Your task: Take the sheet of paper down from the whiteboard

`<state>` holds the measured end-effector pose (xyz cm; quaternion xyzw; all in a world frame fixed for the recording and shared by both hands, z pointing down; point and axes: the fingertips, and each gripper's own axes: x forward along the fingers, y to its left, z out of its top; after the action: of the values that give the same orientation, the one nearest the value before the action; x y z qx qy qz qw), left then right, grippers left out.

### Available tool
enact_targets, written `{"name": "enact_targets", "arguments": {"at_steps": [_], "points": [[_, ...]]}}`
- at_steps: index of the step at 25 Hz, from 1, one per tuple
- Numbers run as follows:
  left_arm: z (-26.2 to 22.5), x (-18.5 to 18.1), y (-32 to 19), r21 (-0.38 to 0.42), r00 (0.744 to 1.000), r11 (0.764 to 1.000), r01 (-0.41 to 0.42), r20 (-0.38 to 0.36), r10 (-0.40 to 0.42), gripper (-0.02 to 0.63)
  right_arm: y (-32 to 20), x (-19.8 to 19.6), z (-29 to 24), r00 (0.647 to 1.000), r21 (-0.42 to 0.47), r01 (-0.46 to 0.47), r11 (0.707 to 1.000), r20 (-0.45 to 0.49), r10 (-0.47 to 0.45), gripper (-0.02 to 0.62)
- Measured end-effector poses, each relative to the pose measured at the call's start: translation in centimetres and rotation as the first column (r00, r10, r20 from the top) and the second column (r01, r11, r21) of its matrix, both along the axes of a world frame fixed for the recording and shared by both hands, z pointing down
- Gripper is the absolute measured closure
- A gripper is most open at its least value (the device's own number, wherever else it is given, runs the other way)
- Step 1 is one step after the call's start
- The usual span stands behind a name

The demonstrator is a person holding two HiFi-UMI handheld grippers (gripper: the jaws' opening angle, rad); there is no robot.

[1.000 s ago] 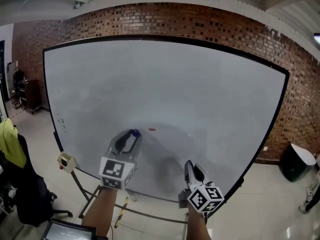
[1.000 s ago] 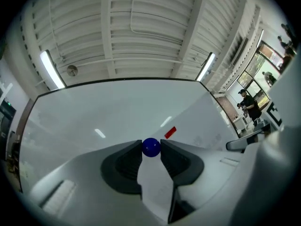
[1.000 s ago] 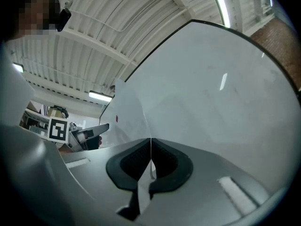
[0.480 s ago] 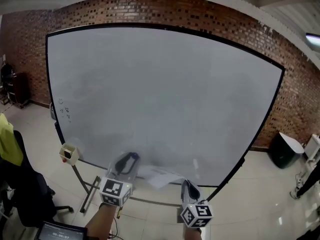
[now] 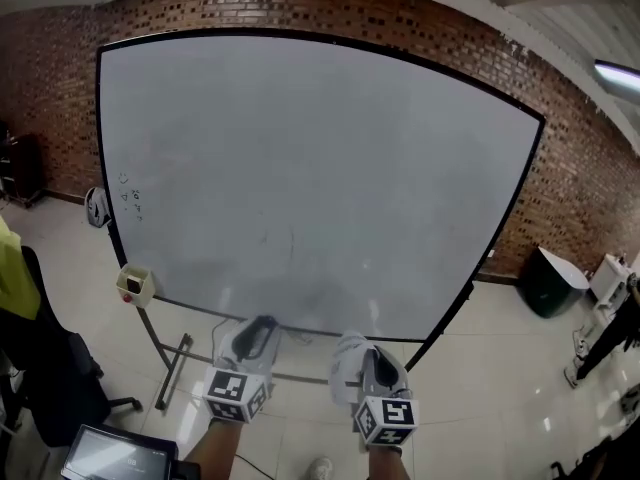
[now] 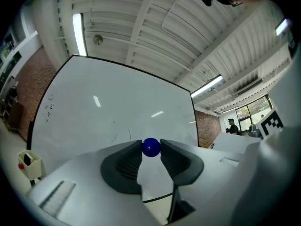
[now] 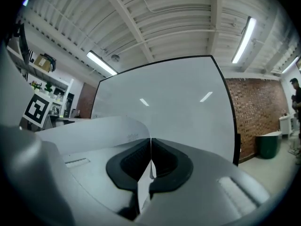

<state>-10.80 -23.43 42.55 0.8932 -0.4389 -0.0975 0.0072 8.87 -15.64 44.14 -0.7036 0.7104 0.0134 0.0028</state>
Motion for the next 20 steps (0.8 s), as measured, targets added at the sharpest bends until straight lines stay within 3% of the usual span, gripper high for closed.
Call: {"name": "enact_targets", "arguments": {"at_steps": [20], "points": [[1.1,0.3,2.0,0.028,0.997,0.999,0.026,0.07,-0.028,0.482,0.7,-0.9,0.9,1.0,-0.027,0.001,1.0,-0.005,-0.001,0.581]]}}
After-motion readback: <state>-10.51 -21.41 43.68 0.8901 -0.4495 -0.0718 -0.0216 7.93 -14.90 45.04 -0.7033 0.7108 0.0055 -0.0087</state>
